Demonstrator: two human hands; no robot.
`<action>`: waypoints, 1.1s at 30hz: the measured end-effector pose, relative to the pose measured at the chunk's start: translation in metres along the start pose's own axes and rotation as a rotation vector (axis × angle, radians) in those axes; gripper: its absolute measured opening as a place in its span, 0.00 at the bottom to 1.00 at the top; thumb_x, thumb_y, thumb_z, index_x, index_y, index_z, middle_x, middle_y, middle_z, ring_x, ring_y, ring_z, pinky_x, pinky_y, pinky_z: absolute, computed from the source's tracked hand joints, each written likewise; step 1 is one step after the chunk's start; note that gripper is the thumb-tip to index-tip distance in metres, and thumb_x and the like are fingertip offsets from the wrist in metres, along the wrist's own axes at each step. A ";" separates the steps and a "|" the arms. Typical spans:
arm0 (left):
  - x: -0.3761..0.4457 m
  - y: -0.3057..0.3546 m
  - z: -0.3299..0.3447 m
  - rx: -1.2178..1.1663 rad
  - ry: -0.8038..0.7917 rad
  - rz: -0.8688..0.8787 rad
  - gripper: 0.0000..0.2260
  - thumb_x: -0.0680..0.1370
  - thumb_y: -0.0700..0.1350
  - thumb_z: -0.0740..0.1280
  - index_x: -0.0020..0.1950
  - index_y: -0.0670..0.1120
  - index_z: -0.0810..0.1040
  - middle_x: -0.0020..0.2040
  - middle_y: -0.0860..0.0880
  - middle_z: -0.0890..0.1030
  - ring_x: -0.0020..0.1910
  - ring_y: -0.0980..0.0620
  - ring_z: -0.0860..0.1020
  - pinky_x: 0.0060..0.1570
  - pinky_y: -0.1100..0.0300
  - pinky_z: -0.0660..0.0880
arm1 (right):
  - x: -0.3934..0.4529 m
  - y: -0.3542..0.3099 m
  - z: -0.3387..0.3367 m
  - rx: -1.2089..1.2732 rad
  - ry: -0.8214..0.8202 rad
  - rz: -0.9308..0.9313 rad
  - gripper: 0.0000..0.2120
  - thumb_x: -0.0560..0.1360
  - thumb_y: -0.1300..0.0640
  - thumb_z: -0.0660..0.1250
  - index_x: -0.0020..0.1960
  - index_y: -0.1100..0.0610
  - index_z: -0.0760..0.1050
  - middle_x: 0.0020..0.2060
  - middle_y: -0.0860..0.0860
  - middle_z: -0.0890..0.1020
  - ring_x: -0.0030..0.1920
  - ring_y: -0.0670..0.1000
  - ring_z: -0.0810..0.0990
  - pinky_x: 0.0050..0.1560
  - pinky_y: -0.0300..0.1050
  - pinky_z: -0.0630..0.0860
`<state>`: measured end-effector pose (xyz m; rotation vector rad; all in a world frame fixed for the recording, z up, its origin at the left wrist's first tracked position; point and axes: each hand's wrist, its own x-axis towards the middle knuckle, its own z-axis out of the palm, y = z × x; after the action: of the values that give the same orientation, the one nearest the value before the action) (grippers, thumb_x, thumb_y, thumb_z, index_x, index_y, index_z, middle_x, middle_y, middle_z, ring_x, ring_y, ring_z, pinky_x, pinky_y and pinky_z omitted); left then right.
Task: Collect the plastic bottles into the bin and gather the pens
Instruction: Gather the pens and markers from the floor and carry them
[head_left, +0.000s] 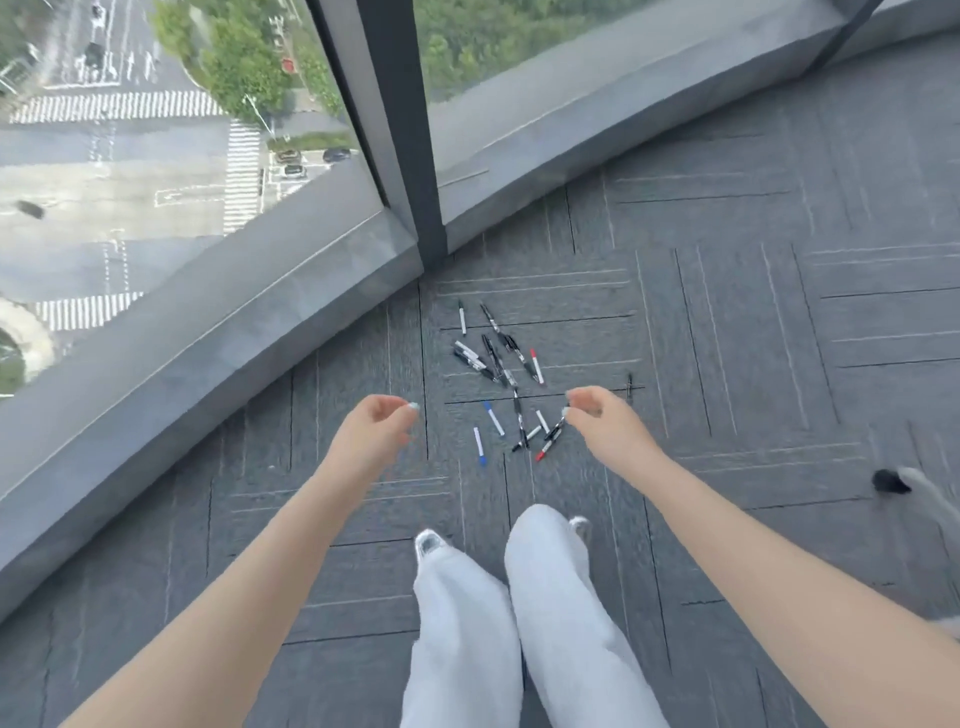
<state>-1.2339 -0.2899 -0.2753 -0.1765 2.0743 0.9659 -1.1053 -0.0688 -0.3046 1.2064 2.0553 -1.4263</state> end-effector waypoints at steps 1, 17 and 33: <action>0.020 -0.007 0.007 0.023 -0.005 -0.003 0.13 0.78 0.52 0.62 0.60 0.48 0.72 0.56 0.50 0.79 0.51 0.52 0.78 0.40 0.58 0.72 | 0.019 0.008 0.007 -0.007 -0.011 -0.002 0.16 0.78 0.57 0.62 0.65 0.58 0.71 0.63 0.51 0.76 0.63 0.50 0.74 0.59 0.40 0.66; 0.382 -0.138 0.176 0.450 0.015 0.008 0.15 0.78 0.50 0.60 0.60 0.43 0.71 0.50 0.48 0.74 0.46 0.48 0.72 0.43 0.58 0.67 | 0.372 0.192 0.099 -0.287 0.095 -0.035 0.16 0.78 0.55 0.61 0.64 0.56 0.71 0.63 0.51 0.75 0.60 0.52 0.75 0.59 0.47 0.71; 0.508 -0.160 0.266 0.403 0.341 0.027 0.16 0.74 0.53 0.62 0.50 0.42 0.63 0.48 0.41 0.78 0.47 0.39 0.77 0.49 0.45 0.76 | 0.477 0.218 0.148 -0.506 0.283 -0.155 0.13 0.73 0.44 0.65 0.48 0.53 0.69 0.46 0.49 0.73 0.44 0.51 0.73 0.35 0.43 0.67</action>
<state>-1.3308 -0.1160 -0.8363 -0.1067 2.5427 0.5397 -1.2265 0.0360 -0.8259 1.0924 2.5398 -0.7379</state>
